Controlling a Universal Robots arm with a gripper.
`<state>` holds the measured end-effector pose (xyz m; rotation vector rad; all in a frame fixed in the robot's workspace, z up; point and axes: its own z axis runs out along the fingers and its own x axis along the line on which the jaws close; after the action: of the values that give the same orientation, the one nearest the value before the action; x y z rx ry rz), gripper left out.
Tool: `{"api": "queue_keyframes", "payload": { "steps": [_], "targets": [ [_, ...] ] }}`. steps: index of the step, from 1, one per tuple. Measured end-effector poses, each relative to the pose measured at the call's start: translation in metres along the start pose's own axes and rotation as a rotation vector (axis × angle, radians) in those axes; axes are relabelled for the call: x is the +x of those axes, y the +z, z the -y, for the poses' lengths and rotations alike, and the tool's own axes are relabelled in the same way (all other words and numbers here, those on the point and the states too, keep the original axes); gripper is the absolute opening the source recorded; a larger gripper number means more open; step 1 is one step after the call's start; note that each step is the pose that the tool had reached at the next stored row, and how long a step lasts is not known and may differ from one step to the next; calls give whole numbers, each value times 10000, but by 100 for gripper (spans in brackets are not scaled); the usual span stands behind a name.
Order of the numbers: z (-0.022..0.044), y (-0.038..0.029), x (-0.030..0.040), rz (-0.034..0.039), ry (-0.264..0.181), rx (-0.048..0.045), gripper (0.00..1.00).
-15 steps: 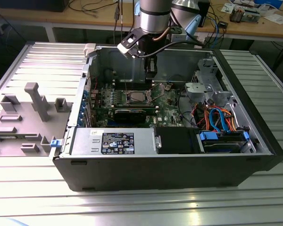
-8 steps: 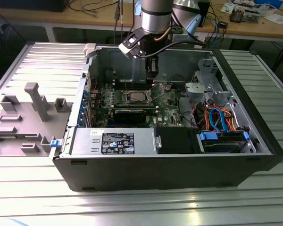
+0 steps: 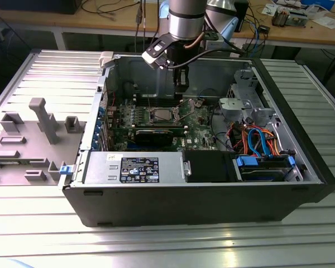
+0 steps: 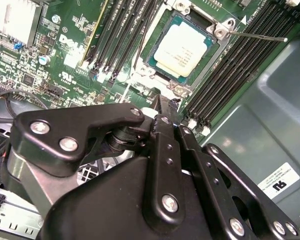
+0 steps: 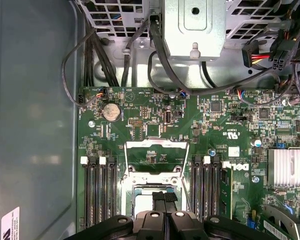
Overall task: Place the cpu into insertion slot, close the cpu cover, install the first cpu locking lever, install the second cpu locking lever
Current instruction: 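Close the cpu cover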
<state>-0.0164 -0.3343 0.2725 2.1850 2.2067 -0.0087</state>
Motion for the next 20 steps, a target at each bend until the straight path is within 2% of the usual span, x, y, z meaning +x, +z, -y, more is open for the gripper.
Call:
{"api": "queue_keyframes", "payload": {
  "steps": [10,20],
  "targets": [
    [-21,1,0,0,-2,0,11],
    [-69,2,-1,-1,-2,0,11]
  ]
}}
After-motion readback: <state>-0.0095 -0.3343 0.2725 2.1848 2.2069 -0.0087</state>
